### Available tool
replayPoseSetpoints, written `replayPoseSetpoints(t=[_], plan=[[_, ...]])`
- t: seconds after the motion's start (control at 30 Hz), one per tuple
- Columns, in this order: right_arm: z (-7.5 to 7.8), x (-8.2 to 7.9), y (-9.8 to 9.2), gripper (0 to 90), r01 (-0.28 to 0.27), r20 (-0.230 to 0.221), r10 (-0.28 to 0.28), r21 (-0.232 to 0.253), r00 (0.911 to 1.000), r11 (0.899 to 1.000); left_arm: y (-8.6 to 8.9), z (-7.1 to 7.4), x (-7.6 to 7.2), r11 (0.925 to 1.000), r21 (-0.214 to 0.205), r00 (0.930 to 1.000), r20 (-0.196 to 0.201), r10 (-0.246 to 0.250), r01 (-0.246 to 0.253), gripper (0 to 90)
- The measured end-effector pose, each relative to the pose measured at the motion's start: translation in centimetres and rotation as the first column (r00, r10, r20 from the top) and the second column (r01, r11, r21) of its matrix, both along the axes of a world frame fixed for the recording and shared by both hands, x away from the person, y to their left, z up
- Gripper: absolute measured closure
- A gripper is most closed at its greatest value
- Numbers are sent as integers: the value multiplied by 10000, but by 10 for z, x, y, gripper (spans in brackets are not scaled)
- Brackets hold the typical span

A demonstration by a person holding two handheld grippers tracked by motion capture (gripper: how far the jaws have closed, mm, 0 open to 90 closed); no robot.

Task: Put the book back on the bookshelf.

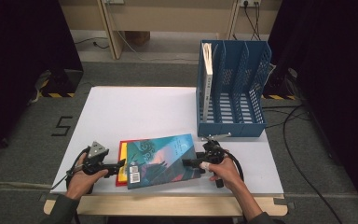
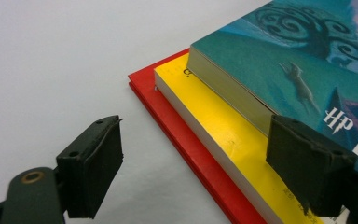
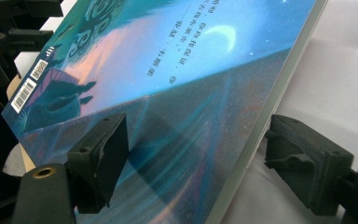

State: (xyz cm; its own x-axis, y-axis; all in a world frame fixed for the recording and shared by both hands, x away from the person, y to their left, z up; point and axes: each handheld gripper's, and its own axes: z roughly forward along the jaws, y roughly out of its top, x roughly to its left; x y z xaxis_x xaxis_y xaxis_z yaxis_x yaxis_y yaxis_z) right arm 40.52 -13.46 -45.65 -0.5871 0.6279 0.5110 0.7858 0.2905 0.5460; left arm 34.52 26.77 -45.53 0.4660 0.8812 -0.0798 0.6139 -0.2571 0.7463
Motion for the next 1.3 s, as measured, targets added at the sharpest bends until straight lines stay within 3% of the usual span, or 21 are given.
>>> replayPoseSetpoints(t=[0.17, 0.2, 0.27, 0.33, 0.5, 0.77, 0.83, 0.93, 1.03, 1.13, 1.3], plan=[[-5, 3, 0, 224, 229, -542, -211, 319, 9983, 9992, -3, -1, -1, 9998, 166, 10000, 31, -86, 85, 176], [-5, 3, 1, 247, 176, -584, -147, 490, 9982, 9986, -3, -1, -1, 9999, 141, 10000, 33, -85, 84, 179], [-4, 1, 3, 245, 168, -413, -151, 396, 9990, 9991, -3, -1, -1, 9998, 181, 10000, 30, -90, 90, 178], [-3, 1, 3, 254, 204, -520, -183, 392, 9985, 9990, -4, -2, -1, 9998, 170, 10000, 4, -69, 69, 178], [-14, 4, 2, 270, 447, -1322, -280, 1254, 9908, 9911, -4, -2, -2, 9999, 154, 10000, -6, -28, 29, 184], [-1, 2, 1, 417, -2, -253, 22, 789, 9997, 9969, -4, -3, -2, 9999, 108, 10000, -17, 10, -10, 188], [3, 1, 1, 444, -189, 305, 168, 683, 9994, 9975, -4, -4, -2, 10000, -5, 10000, 5, 45, -45, 191], [10, 1, 0, 465, -275, 633, 232, 681, 9977, 9973, -6, -3, -4, 10000, -42, 9999, 85, -82, 82, 250], [12, 3, -4, 509, -223, 565, 158, 1171, 9983, 9929, -10, -3, -5, 9999, -108, 9997, 214, -105, 107, 360], [17, 6, -8, 585, -239, 579, 131, 1897, 9982, 9816, -11, -2, -5, 9999, -143, 9997, 224, -80, 83, 421], [30, 15, -5, 598, -519, 207, 492, 1646, 9986, 9850, -13, -2, -5, 9999, 18, 9994, 318, -108, 108, 439]])
